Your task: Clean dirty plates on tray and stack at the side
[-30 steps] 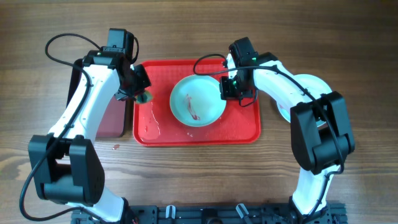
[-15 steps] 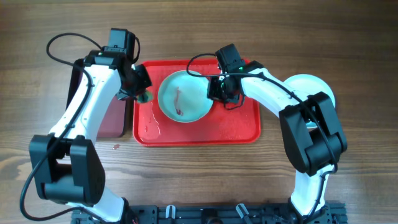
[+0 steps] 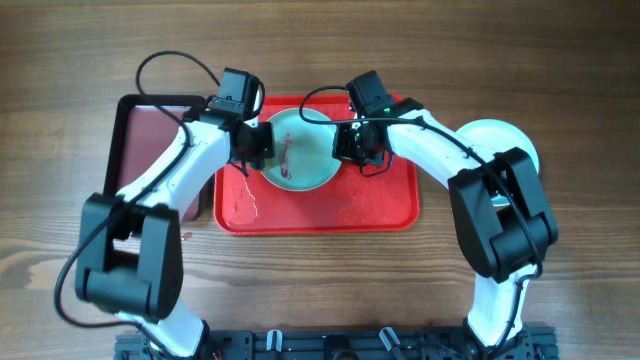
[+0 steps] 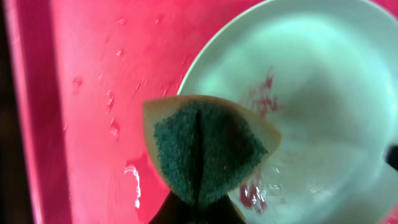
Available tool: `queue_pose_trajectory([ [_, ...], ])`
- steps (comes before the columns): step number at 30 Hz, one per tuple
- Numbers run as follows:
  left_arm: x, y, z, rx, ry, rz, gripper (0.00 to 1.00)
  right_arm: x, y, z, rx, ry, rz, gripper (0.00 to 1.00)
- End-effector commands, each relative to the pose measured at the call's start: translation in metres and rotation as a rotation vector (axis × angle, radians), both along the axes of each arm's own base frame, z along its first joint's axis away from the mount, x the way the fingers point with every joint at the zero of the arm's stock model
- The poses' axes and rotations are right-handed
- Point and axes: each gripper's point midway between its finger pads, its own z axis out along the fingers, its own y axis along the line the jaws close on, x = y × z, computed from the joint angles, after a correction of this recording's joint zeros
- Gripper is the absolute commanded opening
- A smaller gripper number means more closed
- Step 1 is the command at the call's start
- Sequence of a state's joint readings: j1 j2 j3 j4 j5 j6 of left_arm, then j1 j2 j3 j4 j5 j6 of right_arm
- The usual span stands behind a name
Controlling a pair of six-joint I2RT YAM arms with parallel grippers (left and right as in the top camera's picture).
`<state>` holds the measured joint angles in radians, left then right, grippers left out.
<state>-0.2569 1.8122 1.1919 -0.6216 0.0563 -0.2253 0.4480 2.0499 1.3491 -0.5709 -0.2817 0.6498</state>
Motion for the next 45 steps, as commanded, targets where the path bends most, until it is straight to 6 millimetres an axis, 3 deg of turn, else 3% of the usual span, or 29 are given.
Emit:
queue_pose_trajectory([
  [1,0.007,-0.017,-0.019,-0.029,-0.018,-0.164,0.04,-0.004,-0.001,-0.012,-0.005,0.022,0.021,0.04],
  [4,0.009,-0.023,-0.032,-0.036,-0.010,-0.182,0.04,-0.003,-0.001,-0.012,-0.005,0.022,0.021,0.04],
  [10,-0.023,-0.033,-0.060,-0.020,0.139,-0.187,0.04,-0.004,0.000,-0.012,-0.004,0.022,0.021,0.04],
  [17,-0.048,-0.086,-0.056,-0.203,0.229,-0.152,0.04,-0.005,0.007,-0.010,0.020,0.020,0.035,0.04],
  [22,-0.034,-0.101,-0.051,-0.242,0.167,-0.132,0.04,-0.005,0.007,-0.010,0.020,0.021,0.037,0.05],
  [29,0.042,-0.058,-0.042,-0.004,-0.168,0.048,0.04,-0.008,0.006,-0.010,0.018,0.034,0.038,0.04],
  [32,0.060,-0.048,-0.040,0.049,-0.249,0.089,0.04,-0.009,0.007,-0.010,0.020,0.035,0.040,0.04],
  [36,0.065,-0.027,-0.048,0.156,-0.277,0.169,0.04,-0.009,0.008,-0.010,0.020,0.034,0.044,0.04],
  [41,0.049,0.014,-0.052,0.347,-0.251,0.297,0.04,-0.009,0.008,-0.010,0.021,0.032,0.045,0.04],
  [45,0.047,0.019,-0.052,0.367,-0.246,0.311,0.04,-0.009,0.008,-0.010,0.021,0.032,0.046,0.04],
])
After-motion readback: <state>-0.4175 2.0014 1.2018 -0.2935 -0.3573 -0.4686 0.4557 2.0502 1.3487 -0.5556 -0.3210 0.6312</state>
